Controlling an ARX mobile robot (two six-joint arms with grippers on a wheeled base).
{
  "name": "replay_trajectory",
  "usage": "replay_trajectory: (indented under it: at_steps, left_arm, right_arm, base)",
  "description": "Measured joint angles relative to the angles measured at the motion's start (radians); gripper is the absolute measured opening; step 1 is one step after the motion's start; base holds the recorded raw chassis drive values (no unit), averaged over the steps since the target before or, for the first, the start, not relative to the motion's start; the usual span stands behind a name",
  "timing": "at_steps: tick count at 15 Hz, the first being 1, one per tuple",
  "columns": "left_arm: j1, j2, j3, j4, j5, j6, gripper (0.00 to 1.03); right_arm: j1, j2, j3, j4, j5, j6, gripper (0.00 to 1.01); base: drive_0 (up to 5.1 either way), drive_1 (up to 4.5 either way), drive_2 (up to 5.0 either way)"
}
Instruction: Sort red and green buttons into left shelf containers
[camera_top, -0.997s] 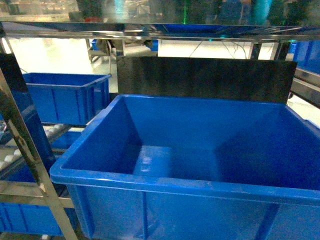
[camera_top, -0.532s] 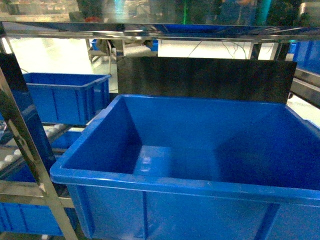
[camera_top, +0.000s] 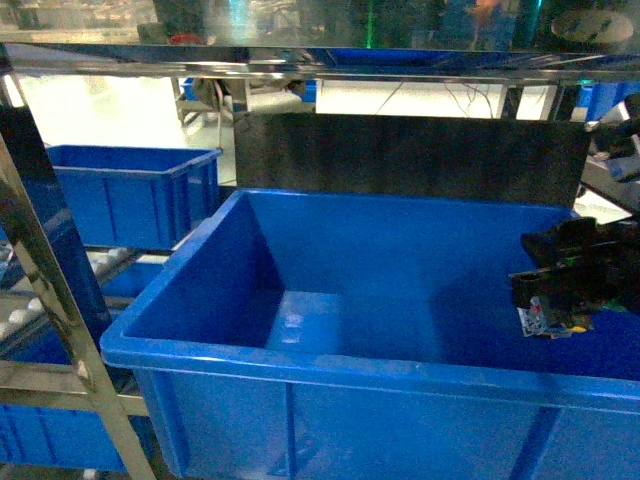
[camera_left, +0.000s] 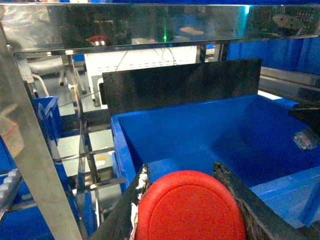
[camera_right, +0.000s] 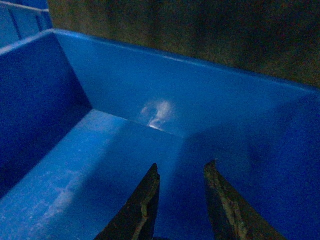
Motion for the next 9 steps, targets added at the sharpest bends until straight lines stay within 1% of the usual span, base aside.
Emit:
replay_trajectory:
  at_steps: [1, 3, 4, 6, 7, 8, 9]
  left_arm:
    - [0.000, 0.000, 0.000, 0.000, 0.000, 0.000, 0.31]
    - [0.000, 0.000, 0.000, 0.000, 0.000, 0.000, 0.31]
    - [0.000, 0.000, 0.000, 0.000, 0.000, 0.000, 0.31]
    - [0.000, 0.000, 0.000, 0.000, 0.000, 0.000, 0.31]
    - [0.000, 0.000, 0.000, 0.000, 0.000, 0.000, 0.31]
    - [0.000, 0.000, 0.000, 0.000, 0.000, 0.000, 0.31]
    - [0.000, 0.000, 0.000, 0.001, 0.000, 0.000, 0.31]
  right_arm:
    - [0.007, 0.050, 0.049, -0.040, -0.001, 0.005, 0.26]
    - [0.014, 0.097, 0.085, -0.073, 0.009, 0.009, 0.26]
    - [0.021, 0.106, 0.087, -0.057, 0.026, 0.005, 0.32]
    - [0.017, 0.107, 0.095, -0.044, 0.034, 0.004, 0.55]
    - [0.011, 0.107, 0.094, -0.031, 0.036, 0.014, 0.68]
    - [0.002, 0.105, 0.083, 0.013, 0.048, 0.019, 0.86]
    - [-0.010, 0.079, 0.047, 0.025, 0.057, 0.033, 1.00]
  base:
    - [0.0, 0.00, 0.0]
    - [0.0, 0.00, 0.0]
    - [0.0, 0.00, 0.0]
    - [0.0, 0.00, 0.0]
    - [0.0, 0.00, 0.0]
    - [0.0, 0.00, 0.0]
    - [0.0, 0.00, 0.0]
